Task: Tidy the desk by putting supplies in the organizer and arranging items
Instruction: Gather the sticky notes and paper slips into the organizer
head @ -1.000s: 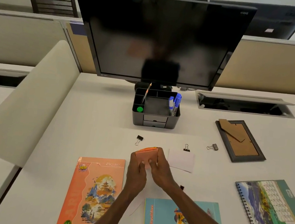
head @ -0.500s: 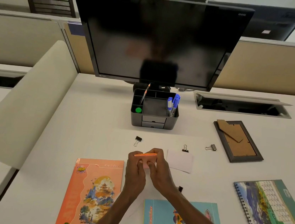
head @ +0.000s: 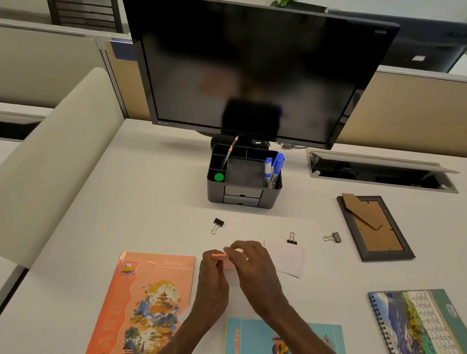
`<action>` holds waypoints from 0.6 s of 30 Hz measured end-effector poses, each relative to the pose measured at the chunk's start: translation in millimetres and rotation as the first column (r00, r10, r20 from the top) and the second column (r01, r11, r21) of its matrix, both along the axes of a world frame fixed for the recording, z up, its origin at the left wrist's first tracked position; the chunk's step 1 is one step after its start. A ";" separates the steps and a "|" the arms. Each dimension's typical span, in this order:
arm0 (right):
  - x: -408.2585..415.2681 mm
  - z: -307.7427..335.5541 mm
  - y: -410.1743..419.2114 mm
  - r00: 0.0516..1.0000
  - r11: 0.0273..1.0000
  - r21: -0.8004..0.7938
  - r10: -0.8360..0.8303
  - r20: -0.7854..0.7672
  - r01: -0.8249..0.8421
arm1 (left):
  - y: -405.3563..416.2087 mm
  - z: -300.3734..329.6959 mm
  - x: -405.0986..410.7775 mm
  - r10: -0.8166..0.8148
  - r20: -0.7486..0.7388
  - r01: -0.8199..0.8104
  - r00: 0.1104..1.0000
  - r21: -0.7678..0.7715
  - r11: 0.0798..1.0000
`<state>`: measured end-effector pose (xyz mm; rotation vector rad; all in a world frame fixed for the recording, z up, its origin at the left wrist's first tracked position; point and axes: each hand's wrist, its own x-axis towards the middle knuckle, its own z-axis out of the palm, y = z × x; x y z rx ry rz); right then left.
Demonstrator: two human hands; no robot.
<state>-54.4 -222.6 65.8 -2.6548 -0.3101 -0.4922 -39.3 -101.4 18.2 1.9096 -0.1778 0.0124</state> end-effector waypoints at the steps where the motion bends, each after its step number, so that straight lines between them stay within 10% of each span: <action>1: 1.3 -1.6 -2.3 0.999 0.998 -0.053 0.017 0.032 -0.015 | 0.9 -2.2 -0.5 -0.009 0.003 0.009 1.000 -0.002 1.000; 8: 5.1 8.4 -2.3 0.999 0.999 0.031 -0.037 -0.010 0.037 | 10.9 -1.6 5.9 0.005 -0.012 -0.005 1.000 0.030 1.000; 18: 69.0 91.9 -33.1 0.953 0.948 0.173 -0.286 0.099 0.267 | 65.6 -12.6 73.4 0.044 0.185 -0.143 0.982 0.565 0.813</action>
